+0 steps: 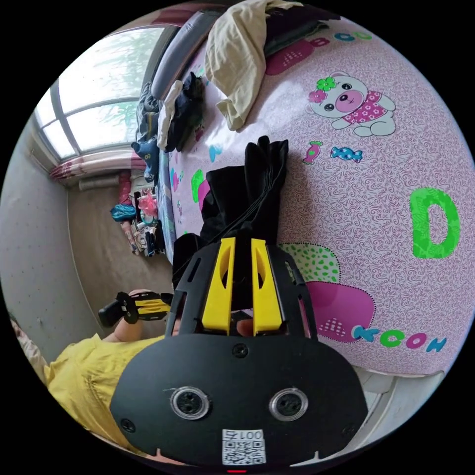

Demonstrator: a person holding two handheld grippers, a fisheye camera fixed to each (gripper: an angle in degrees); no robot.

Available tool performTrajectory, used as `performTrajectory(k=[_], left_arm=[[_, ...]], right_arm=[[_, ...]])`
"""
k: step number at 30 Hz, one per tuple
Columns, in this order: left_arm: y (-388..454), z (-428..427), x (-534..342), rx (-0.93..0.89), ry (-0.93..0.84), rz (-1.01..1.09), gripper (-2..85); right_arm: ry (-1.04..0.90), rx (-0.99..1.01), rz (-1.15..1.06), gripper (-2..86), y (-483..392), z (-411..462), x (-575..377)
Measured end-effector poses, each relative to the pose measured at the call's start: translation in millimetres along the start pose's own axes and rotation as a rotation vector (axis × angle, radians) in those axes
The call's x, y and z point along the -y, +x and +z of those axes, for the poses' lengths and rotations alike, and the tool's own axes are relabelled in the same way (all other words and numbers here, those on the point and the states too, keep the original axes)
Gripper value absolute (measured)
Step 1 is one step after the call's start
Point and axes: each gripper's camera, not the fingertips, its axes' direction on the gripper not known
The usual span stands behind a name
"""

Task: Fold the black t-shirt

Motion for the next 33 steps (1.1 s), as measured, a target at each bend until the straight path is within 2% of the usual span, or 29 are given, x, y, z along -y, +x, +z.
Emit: performTrajectory(k=[7, 20, 24, 27, 31, 33], left_arm=[[17, -5, -13, 0.003, 0.014, -0.009, -1.6], [51, -16, -53, -0.002, 0.013, -0.004, -1.5], [64, -20, -70, 0.0, 0.012, -0.009, -1.5], [75, -25, -86, 0.008, 0.016, -0.025, -1.5], [83, -45, -113, 0.032, 0.074, -0.128, -1.4], [81, -83, -140, 0.039, 0.211, -0.278, -1.5]], right_arm=[[0.052, 0.189, 0.167, 7.9, 22, -16, 39], [0.062, 0.193, 0.261, 6.0, 35, -18, 48], [0.062, 0.171, 0.268, 2.2, 36, -12, 37], [0.11, 0.159, 0.228, 1.2, 30, -16, 17], [0.218, 0.245, 0.049, 0.6, 0, -40, -19], [0.23, 0.272, -0.068, 0.5, -25, -51, -32]])
